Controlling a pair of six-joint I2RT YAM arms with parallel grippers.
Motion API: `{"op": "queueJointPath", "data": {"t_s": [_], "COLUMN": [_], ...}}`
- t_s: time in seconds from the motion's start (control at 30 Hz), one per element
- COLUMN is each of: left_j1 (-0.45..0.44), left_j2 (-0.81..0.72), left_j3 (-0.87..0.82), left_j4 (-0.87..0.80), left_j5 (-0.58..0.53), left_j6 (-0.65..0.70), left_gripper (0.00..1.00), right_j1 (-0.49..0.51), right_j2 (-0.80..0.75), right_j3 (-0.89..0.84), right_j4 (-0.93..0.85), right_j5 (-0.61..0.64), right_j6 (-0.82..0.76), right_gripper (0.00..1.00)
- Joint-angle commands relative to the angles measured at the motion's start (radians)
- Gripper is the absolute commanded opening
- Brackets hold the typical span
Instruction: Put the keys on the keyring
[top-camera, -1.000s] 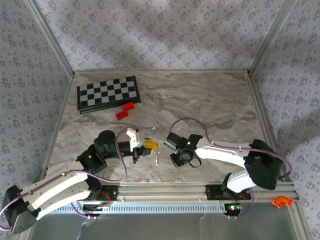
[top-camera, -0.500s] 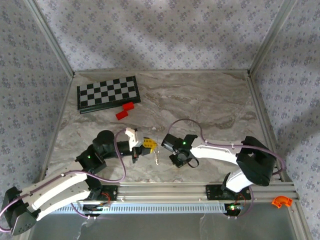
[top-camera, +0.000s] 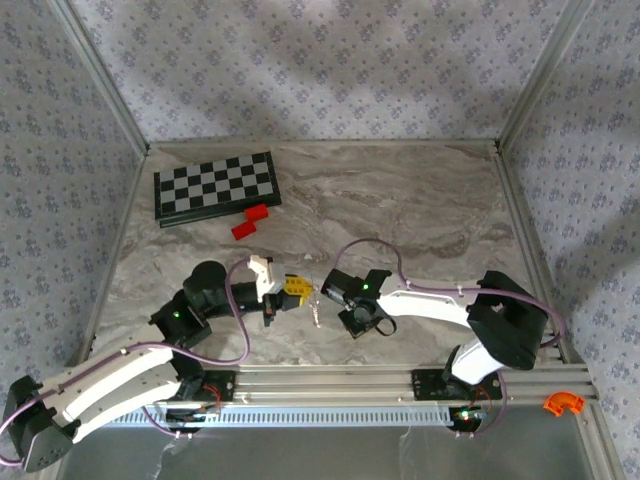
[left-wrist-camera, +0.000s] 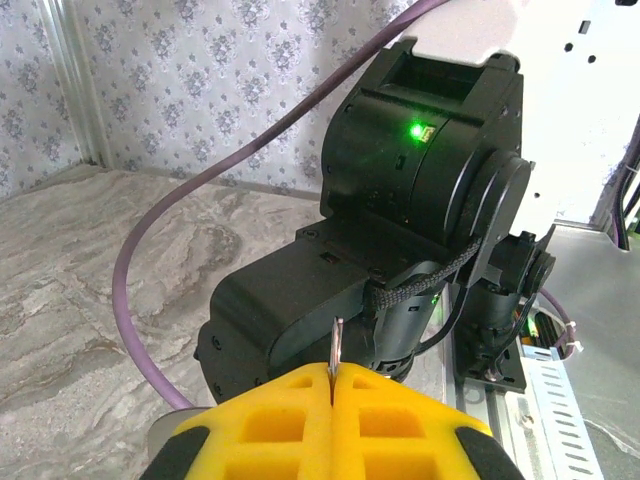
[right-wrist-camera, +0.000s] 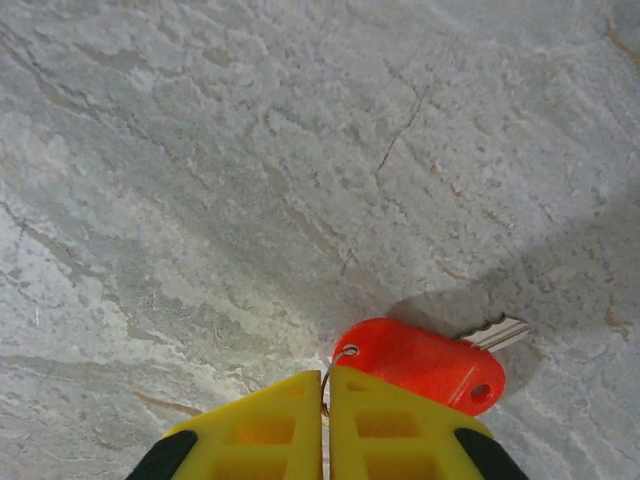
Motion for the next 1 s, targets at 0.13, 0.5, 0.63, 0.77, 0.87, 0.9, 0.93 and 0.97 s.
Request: {"op": "queueJointPath", "data": {"t_s": [0.13,0.5,0.63,0.77,0.87,0.9,0.93,0.97], "left_j1": [0.006,0.006,0.006,0.006,0.006,0.006,0.006,0.007], "left_j2": [-0.023,0.011,0.003,0.002,-0.001,-0.003,-0.006,-0.011], "left_j3": [-0.005,-0.011,-0.028,-0.030,-0.030,-0.031,-0.032,-0.034], "left_j4": [0.044,0.071,0.111,0.112,0.113,0.112,0.111,0.112], "left_j5": [0.016,0.066,0.075,0.079,0.080,0.080,0.081,0.082], "left_j6": [-0.015,-0.013,-0.028,-0.029,-0.030,-0.030,-0.030,-0.030], "left_gripper": [0.00,0.00,0.00,0.00,0.00,0.00,0.00,0.00], "right_j1": [0.010,-0.009,-0.010,-0.013,-0.015,-0.018,-0.023,-0.027], "right_j2": [0.011,0.031,0.048,0.077,0.092,0.095,0.098,0.101], "right_j3": [0.066,0.121,0.118,0.114,0.115,0.115,0.114,0.111], "right_j4": [-0.127,-0.301,-0.320,-0.310,-0.294,-0.288,-0.282,-0.277], "right_j5": [0.035,-0.120,-0.127,-0.141,-0.145,-0.143,-0.145,-0.143], "right_j6": [0.004,-0.004,-0.014,-0.022,-0.024,-0.023,-0.026,-0.029], "right_gripper": [0.01,0.00,0.00,0.00,0.00,0.00,0.00,0.00]}}
